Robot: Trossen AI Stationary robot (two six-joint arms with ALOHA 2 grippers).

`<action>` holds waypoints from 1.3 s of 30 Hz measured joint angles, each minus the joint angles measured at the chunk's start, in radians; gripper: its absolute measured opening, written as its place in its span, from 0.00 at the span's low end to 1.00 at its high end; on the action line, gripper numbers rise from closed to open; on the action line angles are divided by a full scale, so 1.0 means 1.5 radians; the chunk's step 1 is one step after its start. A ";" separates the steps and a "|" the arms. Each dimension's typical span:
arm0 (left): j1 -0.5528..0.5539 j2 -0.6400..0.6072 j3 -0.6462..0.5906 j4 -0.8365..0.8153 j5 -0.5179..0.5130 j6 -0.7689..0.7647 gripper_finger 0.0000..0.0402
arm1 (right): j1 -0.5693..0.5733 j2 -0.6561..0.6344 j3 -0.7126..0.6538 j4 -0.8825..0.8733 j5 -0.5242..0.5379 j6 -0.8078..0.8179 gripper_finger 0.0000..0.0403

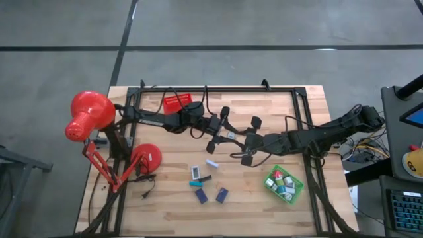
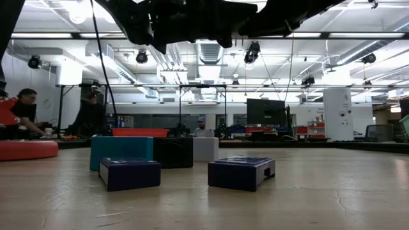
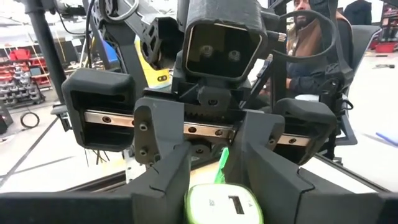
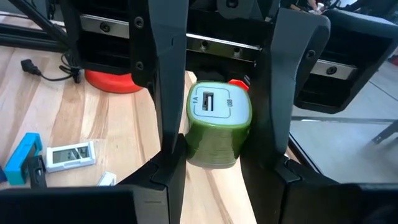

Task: Pick & Place Office items
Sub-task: Put the green charger adapter into the green bin

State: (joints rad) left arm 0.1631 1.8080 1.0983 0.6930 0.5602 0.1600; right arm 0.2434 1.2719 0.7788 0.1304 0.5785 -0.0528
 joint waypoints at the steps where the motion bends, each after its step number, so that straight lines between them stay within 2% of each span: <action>1: 0.000 -0.003 0.000 -0.002 -0.002 0.000 0.40 | 0.000 0.000 0.000 0.001 0.000 0.000 0.31; 9: 0.002 -0.074 -0.007 -0.024 -0.005 0.019 0.40 | 0.000 0.000 0.001 -0.005 -0.003 0.000 0.31; 12: 0.003 -0.116 -0.008 -0.094 -0.007 0.038 0.40 | 0.000 0.000 0.001 -0.010 -0.003 0.000 0.31; 16: 0.006 -0.188 -0.008 -0.240 -0.014 0.069 0.40 | 0.001 -0.001 0.001 -0.018 -0.003 0.007 0.31; 21: 0.006 -0.281 -0.016 -0.416 -0.083 0.108 0.40 | 0.000 -0.016 0.004 -0.104 -0.002 0.101 0.31; 26: 0.006 -0.349 -0.062 -0.459 -0.134 0.108 0.40 | 0.004 -0.030 0.020 -0.243 -0.008 0.237 0.31; 31: 0.007 -0.408 -0.132 -0.458 -0.164 0.106 0.40 | 0.020 -0.035 0.064 -0.401 -0.105 0.368 0.31; 35: 0.008 -0.450 -0.182 -0.458 -0.232 0.129 0.40 | 0.030 -0.035 0.120 -0.523 -0.211 0.471 0.31; 39: 0.008 -0.485 -0.224 -0.458 -0.312 0.148 0.40 | 0.032 -0.035 0.178 -0.665 -0.308 0.619 0.31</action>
State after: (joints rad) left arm 0.1745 1.0812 0.7616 0.0066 0.0923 0.3822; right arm 0.2909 1.2198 1.0457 -0.8675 0.1166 0.8753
